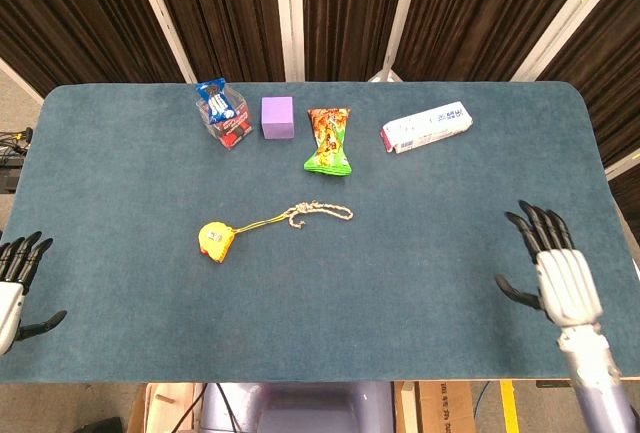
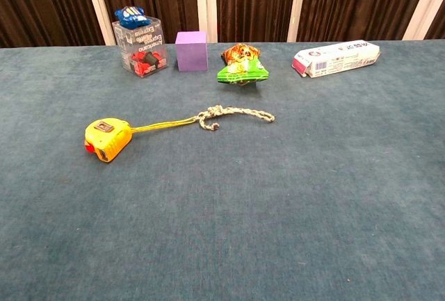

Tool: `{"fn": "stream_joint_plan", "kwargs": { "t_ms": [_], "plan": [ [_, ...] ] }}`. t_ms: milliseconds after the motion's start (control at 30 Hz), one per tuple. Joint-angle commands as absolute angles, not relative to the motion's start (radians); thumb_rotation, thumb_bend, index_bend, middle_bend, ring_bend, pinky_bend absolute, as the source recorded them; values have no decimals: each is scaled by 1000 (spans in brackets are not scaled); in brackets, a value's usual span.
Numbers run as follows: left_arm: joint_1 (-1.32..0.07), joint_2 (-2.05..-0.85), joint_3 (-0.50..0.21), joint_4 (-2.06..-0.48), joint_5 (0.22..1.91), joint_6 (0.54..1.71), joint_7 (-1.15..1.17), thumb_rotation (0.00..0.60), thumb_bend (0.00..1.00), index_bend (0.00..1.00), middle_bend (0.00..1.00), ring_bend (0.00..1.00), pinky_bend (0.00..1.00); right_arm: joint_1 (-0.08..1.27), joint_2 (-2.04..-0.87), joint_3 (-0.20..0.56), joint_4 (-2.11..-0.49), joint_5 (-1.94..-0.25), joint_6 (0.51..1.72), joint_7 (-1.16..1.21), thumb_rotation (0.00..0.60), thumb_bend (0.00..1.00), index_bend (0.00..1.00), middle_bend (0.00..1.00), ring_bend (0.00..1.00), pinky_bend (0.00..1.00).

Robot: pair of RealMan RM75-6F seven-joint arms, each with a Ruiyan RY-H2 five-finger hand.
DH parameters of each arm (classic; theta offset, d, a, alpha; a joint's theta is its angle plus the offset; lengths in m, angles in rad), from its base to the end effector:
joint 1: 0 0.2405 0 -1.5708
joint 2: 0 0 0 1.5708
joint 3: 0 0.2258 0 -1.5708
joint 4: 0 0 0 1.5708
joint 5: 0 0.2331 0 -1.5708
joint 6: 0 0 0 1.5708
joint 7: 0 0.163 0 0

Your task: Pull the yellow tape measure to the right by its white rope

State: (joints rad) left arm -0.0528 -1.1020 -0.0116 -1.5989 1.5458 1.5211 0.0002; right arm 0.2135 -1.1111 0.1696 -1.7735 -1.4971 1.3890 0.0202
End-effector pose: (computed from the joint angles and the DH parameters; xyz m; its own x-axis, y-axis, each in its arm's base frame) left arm -0.2980 0.1815 0.1278 0.4267 0.0156 0.9042 0.9043 -0.0231 -0.4264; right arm -0.2182 -0.2534 0.1173 0.2229 0.0332 0.9743 -0.9597 -0.1682 0.2253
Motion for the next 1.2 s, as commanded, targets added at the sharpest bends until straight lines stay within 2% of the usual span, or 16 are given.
{"fn": "stream_joint_plan", "kwargs": {
  "t_ms": [33,233,333,533,667,900,1200],
  "plan": [
    [-53,-1100,-11,-1601,1544,1518,-4,600,0,0,0,0,0,290,-1152,232,-1817,-1419,1316,-50,600,266,225,0,0,0],
    [-58,-1097,-9,-1603,1546,1507,-18,600,0,0,0,0,0,430,-1268,304,-1809,-1273,1202,-202,600,267,329,0,0,0],
    [-63,-1096,-11,-1603,1539,1498,-28,600,0,0,0,0,0,515,-1379,329,-1739,-1184,1150,-287,600,266,366,3,0,0],
    [-74,-1093,-14,-1602,1524,1472,-51,600,0,0,0,0,0,606,-1522,345,-1601,-1080,1119,-366,600,266,427,36,0,0],
    [-77,-1092,-14,-1603,1526,1469,-55,600,0,0,0,0,0,647,-1586,356,-1515,-1043,1109,-380,600,260,470,59,0,0],
    [-85,-1092,-14,-1607,1521,1453,-64,600,0,0,0,0,0,698,-1691,361,-1375,-981,1085,-380,600,257,488,68,0,0],
    [-90,-1092,-14,-1610,1515,1441,-64,600,0,0,0,0,0,728,-1765,366,-1274,-952,1065,-357,600,257,507,83,0,0]
  ]
}}
